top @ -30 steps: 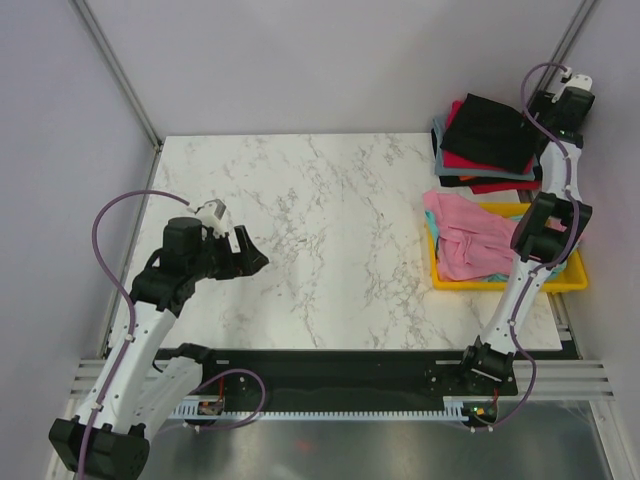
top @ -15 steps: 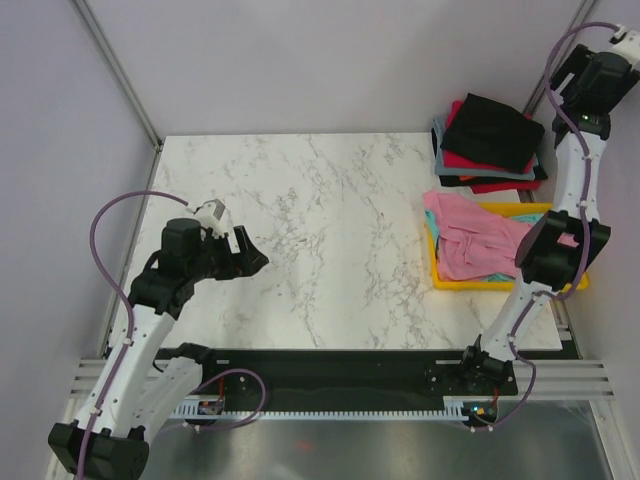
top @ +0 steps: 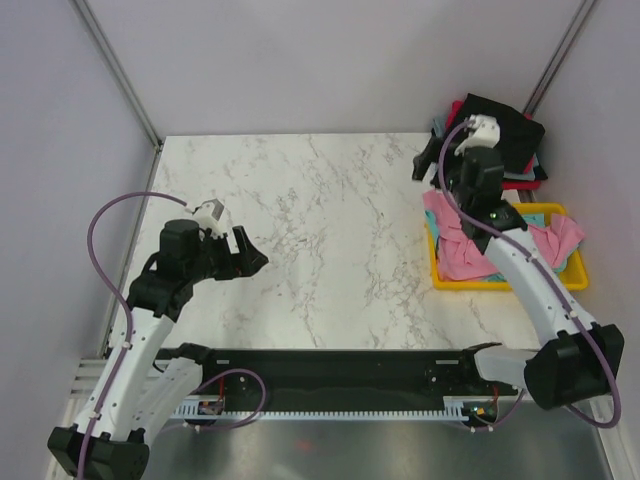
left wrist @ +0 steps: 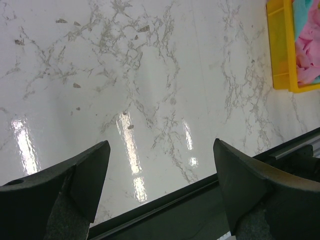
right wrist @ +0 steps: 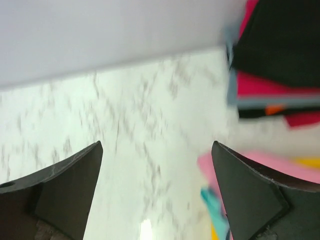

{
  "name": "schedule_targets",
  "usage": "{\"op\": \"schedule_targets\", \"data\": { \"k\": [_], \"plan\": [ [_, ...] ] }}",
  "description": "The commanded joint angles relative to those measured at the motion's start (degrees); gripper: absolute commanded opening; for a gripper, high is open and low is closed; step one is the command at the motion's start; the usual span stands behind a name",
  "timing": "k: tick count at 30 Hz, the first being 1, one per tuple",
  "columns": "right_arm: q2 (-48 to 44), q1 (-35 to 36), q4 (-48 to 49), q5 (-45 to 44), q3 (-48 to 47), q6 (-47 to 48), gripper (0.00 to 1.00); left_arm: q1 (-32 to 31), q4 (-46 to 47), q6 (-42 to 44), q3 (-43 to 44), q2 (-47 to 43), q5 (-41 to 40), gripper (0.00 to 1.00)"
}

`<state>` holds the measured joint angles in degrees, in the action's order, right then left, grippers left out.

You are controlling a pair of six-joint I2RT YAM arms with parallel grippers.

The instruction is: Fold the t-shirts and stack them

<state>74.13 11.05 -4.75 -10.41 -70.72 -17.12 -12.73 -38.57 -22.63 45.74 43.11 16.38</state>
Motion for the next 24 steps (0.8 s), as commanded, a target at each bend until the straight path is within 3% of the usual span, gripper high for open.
{"op": "schedule_targets", "data": {
  "k": [1,4,11,16,24],
  "plan": [
    [-9.0,1.2,-1.9,6.3,13.6,-8.2,0.98,0.2,2.4,-0.9,0.0,-0.9,0.3,0.92],
    [-16.3,3.9,-2.2,10.3,28.7,-10.6,0.98,0.2,2.4,-1.0,0.0,-1.2,0.1,0.92],
    [-33.4,12.7,-4.7,12.1,44.1,-17.1,0.98,0.3,2.4,-1.2,-0.2,-2.0,-1.1,0.92],
    [-39.1,13.6,-9.0,10.8,45.4,-16.3,0.98,0.2,2.4,-1.3,-0.2,-2.3,-1.0,0.92],
    [-35.9,13.7,-11.6,6.1,42.4,-13.6,0.98,0.0,2.4,-1.4,-0.3,-1.8,-1.1,0.91]
  ]
}}
